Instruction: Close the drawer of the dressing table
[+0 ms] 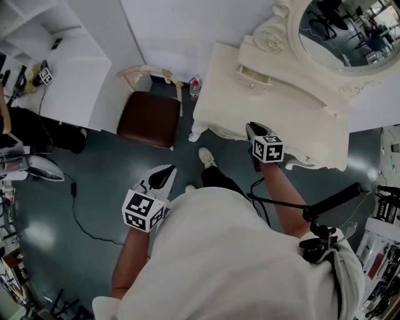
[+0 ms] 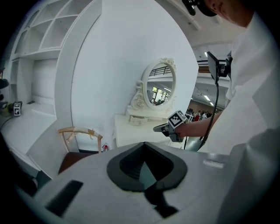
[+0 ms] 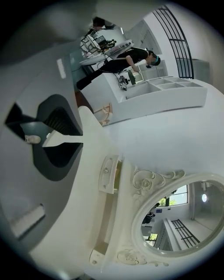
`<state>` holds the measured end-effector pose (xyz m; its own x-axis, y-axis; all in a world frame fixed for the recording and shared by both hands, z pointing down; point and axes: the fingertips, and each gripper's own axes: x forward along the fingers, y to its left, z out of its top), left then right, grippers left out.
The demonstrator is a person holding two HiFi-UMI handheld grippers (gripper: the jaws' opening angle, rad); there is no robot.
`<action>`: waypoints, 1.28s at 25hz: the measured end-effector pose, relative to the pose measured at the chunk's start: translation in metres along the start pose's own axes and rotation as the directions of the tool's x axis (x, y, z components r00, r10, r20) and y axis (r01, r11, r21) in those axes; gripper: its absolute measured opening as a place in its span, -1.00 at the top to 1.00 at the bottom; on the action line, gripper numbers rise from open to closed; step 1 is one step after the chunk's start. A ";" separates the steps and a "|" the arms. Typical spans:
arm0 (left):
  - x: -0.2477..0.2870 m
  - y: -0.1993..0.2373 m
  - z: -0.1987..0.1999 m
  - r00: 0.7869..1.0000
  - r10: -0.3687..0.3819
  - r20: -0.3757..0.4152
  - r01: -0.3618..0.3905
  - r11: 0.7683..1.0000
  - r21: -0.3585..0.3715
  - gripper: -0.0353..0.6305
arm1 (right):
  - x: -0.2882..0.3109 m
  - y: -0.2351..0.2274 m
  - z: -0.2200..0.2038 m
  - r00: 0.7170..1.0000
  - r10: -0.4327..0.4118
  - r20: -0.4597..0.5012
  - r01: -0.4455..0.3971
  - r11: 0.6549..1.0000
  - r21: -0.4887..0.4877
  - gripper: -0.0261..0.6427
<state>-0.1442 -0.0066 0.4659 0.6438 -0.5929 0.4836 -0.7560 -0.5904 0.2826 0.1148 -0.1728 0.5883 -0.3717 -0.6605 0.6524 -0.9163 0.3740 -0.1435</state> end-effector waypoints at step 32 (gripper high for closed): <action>0.146 0.073 0.117 0.992 0.099 -0.079 -0.100 0.995 -0.012 0.89 | 0.164 -0.141 0.069 0.998 -0.013 -0.061 0.029 0.960 0.280 0.56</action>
<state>-0.0916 -0.2005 0.4602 0.5543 -0.6032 0.5735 -0.8182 -0.5215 0.2422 0.1728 -0.3787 0.6643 -0.3503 -0.6245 0.6981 -0.9318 0.1573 -0.3270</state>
